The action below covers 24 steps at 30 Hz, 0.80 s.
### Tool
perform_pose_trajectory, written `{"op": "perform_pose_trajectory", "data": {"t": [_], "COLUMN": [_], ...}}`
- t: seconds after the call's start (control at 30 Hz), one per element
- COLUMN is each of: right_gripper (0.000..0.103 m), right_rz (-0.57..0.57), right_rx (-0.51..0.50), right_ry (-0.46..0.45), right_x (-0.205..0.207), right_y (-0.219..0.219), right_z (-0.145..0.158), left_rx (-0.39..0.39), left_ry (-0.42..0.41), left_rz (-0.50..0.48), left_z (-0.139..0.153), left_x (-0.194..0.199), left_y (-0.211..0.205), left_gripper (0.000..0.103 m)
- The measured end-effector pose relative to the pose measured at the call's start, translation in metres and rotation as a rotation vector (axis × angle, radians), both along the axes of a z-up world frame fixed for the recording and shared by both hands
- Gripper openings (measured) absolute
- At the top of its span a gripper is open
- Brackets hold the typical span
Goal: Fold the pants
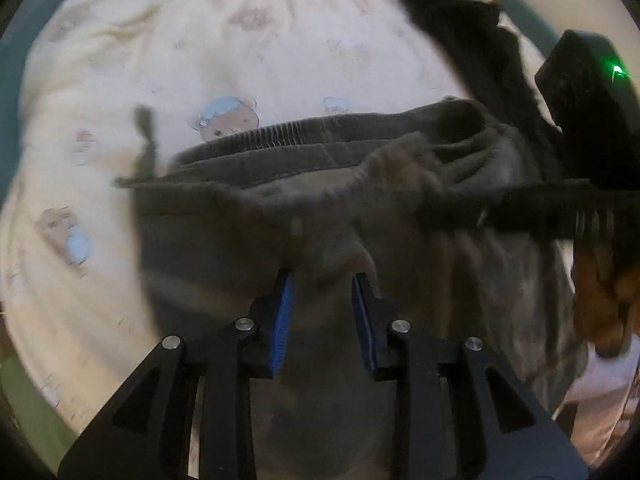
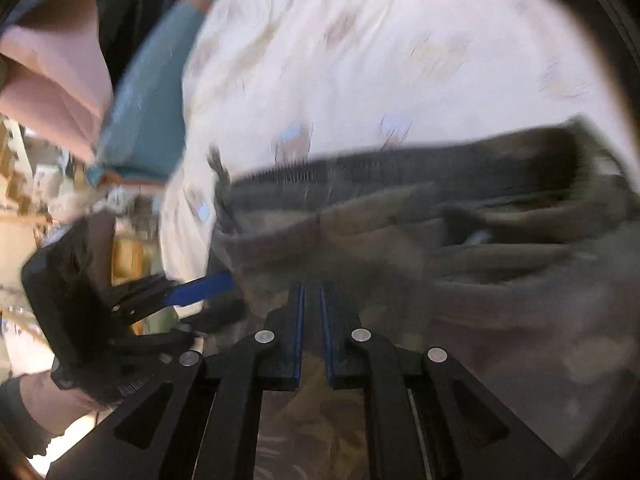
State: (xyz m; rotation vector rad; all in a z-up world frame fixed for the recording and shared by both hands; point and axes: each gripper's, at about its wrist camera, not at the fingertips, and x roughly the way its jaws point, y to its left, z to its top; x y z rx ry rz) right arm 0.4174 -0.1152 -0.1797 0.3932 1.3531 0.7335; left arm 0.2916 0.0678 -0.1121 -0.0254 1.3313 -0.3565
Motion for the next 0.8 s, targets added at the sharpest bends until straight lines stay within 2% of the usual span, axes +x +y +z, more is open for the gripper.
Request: {"op": "perform_pose_trajectory", "data": {"t": [0.07,0.1,0.13,0.2,0.27,0.33,0.37,0.43,0.5,0.53,0.57,0.6,0.63,0.67,0.73,0.8], "right_gripper": [0.010,0.006,0.006,0.007,0.010,0.010,0.010,0.010,0.010,0.010,0.014,0.022,0.051,0.079,0.081,0.078], "right_rz": [-0.003,-0.026,-0.056,-0.160,-0.232,-0.214,-0.175,-0.138,-0.174,-0.202,-0.225,-0.250,-0.268,-0.288,-0.296,-0.282], "right_rx": [-0.029,-0.032,-0.036,-0.068,0.007,0.018,-0.001,-0.038,-0.012,-0.024,-0.046,-0.090,-0.130,-0.179,-0.252,-0.319], "right_ry": [0.029,0.038,0.019,-0.049,-0.009,-0.012,-0.051,-0.096,-0.132,-0.147,-0.163,-0.184,-0.200,-0.217,-0.234,-0.172], "right_x": [0.010,0.018,0.024,0.033,0.039,0.035,0.030,0.023,0.018,0.015,0.011,0.003,-0.004,-0.010,-0.015,-0.010], "right_y": [0.007,0.008,0.005,-0.008,-0.024,-0.026,-0.024,-0.031,-0.060,-0.081,-0.100,-0.124,-0.144,-0.166,-0.188,-0.204], "right_z": [-0.022,-0.031,-0.033,-0.026,-0.025,-0.017,-0.009,0.004,0.023,0.032,0.039,0.048,0.053,0.056,0.052,0.028], "left_rx": [0.022,0.014,-0.013,-0.009,-0.009,-0.011,-0.007,0.021,-0.012,-0.045,-0.075,-0.093,-0.108,-0.136,-0.151,-0.141], "left_ry": [-0.024,-0.034,-0.037,-0.029,-0.050,-0.091,-0.105,-0.088,-0.074,-0.074,-0.082,-0.094,-0.105,-0.113,-0.101,-0.085], "left_rz": [0.068,0.117,0.187,0.253,0.278,0.287,0.273,0.249,0.265,0.277,0.294,0.313,0.325,0.337,0.327,0.317], "left_z": [-0.010,-0.012,-0.014,-0.016,-0.008,0.005,0.009,0.016,0.026,0.030,0.038,0.046,0.049,0.052,0.047,0.040], "left_x": [0.024,0.034,0.045,0.056,0.055,0.045,0.042,0.036,0.025,0.023,0.014,0.003,-0.006,-0.016,-0.027,-0.037], "left_y": [0.003,0.007,0.017,0.026,0.027,0.022,0.019,0.011,0.011,0.015,0.015,0.015,0.012,0.007,-0.011,-0.025], "left_gripper": [0.025,0.025,0.025,0.025,0.025,0.026,0.032,0.039,0.042,0.052,0.067,0.075,0.083,0.084,0.084,0.084]}}
